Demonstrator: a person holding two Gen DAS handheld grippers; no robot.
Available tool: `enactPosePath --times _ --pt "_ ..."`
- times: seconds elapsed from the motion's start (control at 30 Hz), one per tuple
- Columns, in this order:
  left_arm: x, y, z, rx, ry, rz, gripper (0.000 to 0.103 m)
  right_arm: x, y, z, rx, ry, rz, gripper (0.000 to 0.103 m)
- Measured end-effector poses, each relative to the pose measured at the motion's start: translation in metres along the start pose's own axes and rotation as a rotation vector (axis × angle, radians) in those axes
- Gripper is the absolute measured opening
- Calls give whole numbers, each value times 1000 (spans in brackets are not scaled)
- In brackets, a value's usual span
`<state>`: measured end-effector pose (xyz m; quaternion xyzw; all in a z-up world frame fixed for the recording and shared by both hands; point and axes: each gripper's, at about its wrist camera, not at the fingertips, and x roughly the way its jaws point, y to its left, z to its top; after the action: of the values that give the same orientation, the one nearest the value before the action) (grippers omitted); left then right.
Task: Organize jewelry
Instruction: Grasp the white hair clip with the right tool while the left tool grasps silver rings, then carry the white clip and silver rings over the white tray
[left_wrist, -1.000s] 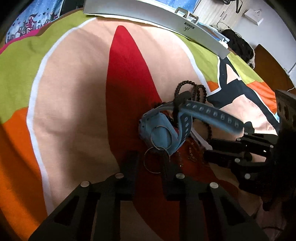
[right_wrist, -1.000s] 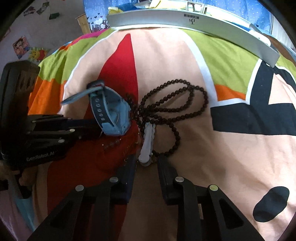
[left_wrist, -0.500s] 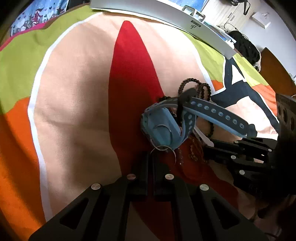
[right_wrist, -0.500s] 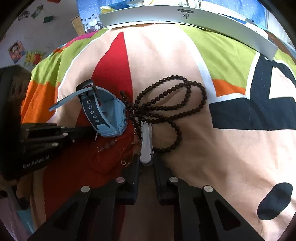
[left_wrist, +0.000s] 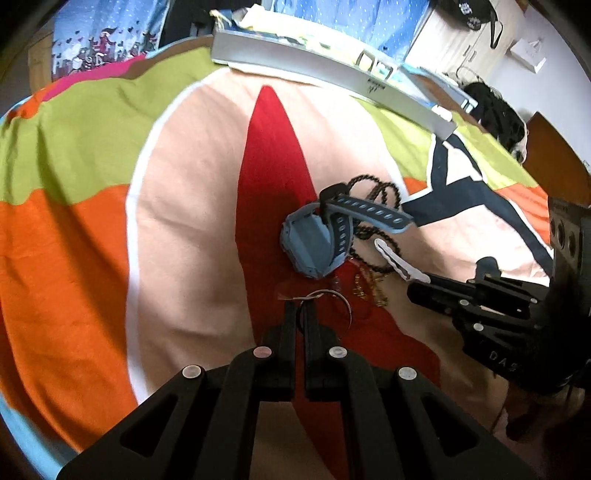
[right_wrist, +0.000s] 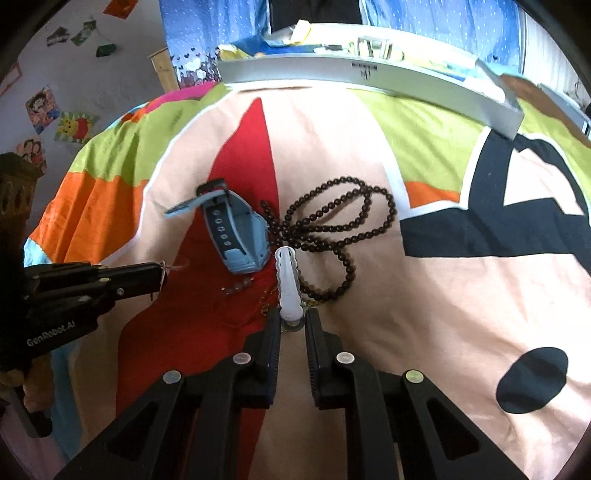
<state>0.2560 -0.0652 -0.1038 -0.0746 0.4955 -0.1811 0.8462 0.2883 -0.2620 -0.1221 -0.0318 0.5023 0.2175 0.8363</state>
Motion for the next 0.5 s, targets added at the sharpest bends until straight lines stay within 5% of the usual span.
enactPosePath --times 0.5 --pt "-50 -32 13 62 -198 -2 1 -68 2 4 39 -334 -7 13"
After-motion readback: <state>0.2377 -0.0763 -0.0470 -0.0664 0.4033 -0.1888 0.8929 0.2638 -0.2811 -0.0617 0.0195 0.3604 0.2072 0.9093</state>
